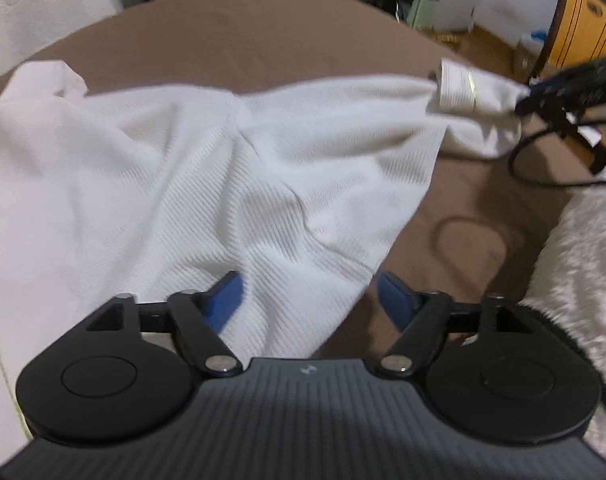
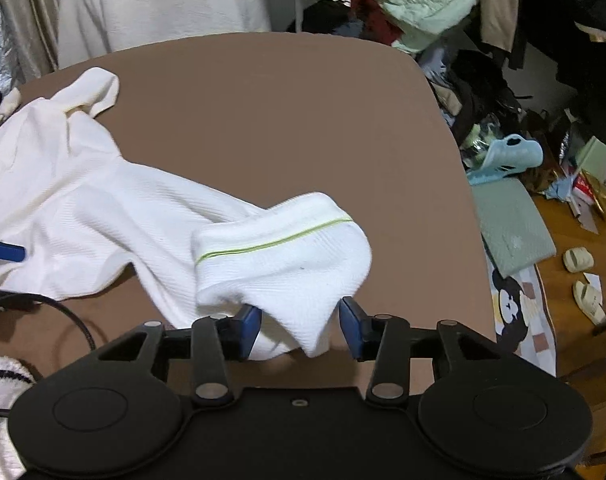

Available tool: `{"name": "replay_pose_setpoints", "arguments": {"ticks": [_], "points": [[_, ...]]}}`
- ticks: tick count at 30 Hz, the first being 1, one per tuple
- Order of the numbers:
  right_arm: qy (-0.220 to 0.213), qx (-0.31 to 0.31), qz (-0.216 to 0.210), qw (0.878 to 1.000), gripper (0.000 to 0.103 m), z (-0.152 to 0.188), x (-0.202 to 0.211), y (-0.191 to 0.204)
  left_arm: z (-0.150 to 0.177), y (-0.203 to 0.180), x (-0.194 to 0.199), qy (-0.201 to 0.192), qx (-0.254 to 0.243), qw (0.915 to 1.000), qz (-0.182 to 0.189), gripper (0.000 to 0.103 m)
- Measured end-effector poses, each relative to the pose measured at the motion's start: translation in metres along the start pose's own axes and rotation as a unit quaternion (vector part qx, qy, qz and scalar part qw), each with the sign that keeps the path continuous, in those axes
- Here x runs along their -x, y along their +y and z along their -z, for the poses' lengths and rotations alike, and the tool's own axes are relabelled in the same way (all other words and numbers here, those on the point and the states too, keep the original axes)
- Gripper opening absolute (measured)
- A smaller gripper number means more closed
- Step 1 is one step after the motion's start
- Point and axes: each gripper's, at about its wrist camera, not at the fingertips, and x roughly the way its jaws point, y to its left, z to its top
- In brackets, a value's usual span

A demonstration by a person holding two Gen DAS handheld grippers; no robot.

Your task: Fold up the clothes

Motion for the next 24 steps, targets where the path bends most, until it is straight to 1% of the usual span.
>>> {"name": "replay_pose_setpoints", "arguments": {"ticks": [1,2,4,5,6,8,9,10,11,13,15,17,18,19,20,21,22,23,24], "points": [[-0.004,0.004,-0.003,1.0,0.051,0.0,0.003,0.003,0.001,-0.001,-0.006,0.013,0.001,0.9998,-0.012,0.092],[-0.008,0.008,-0.005,1.0,0.052,0.001,0.006,0.006,0.001,-0.002,-0.012,0.023,0.0,0.9995,-0.023,0.092],[-0.016,0.016,-0.011,1.0,0.054,0.001,0.013,0.011,0.003,-0.001,-0.016,0.016,0.001,0.9993,-0.034,0.091],[-0.019,0.02,-0.013,1.0,0.054,0.002,0.016,0.014,0.003,-0.001,-0.017,0.011,0.004,0.9991,-0.04,0.075],[-0.023,0.024,-0.016,0.999,0.054,0.002,0.019,0.017,0.003,0.0,-0.016,0.006,0.008,0.9987,-0.051,0.063],[-0.031,0.032,-0.021,0.999,0.056,0.003,0.026,0.022,0.0,0.003,-0.007,-0.014,0.017,0.9969,-0.076,0.005],[-0.035,0.036,-0.024,0.998,0.061,0.003,0.029,0.025,0.0,0.005,0.002,-0.029,0.025,0.9958,-0.083,0.005],[-0.039,0.04,-0.027,0.998,0.063,0.003,0.032,0.028,0.0,0.007,0.01,-0.044,0.033,0.9944,-0.09,0.005],[-0.043,0.045,-0.03,0.998,0.063,0.002,0.032,0.03,0.0,0.01,0.019,-0.058,0.042,0.993,-0.094,0.005],[-0.045,0.048,-0.032,0.997,0.063,-0.001,0.025,0.033,0.004,0.013,0.035,-0.08,0.054,0.9918,-0.083,0.005],[-0.034,0.043,-0.038,0.998,0.063,-0.002,0.009,0.034,0.01,0.011,0.046,-0.094,0.05,0.9907,-0.084,0.005],[-0.011,0.041,-0.036,0.998,0.063,0.0,-0.012,0.034,0.016,0.011,0.054,-0.108,0.052,0.9896,-0.079,0.005],[-0.005,0.052,-0.018,0.998,0.06,0.003,-0.02,0.037,0.018,0.012,0.06,-0.116,0.056,0.9888,-0.076,0.005],[0.0,0.063,0.002,0.998,0.032,0.005,-0.028,0.039,0.018,0.013,0.066,-0.124,0.061,0.9875,-0.075,0.005],[-0.008,0.065,0.02,0.998,0.01,0.006,-0.024,0.039,0.018,0.01,0.073,-0.135,0.058,0.9849,-0.09,0.005],[-0.017,0.067,0.038,0.997,0.005,0.007,-0.021,0.038,0.017,0.001,0.083,-0.155,0.04,0.979,-0.126,0.005],[-0.045,0.058,0.053,0.996,0.005,0.007,-0.002,0.035,0.017,-0.006,0.093,-0.174,0.021,0.9725,-0.154,0.005],[-0.075,0.049,0.069,0.994,0.005,0.006,0.018,0.032,0.015,-0.011,0.102,-0.188,0.001,0.9689,-0.161,0.005],[-0.104,0.04,0.084,0.99,0.005,0.006,0.038,0.029,0.014,-0.014,0.11,-0.196,-0.01,0.9671,-0.162,0.005]]}}
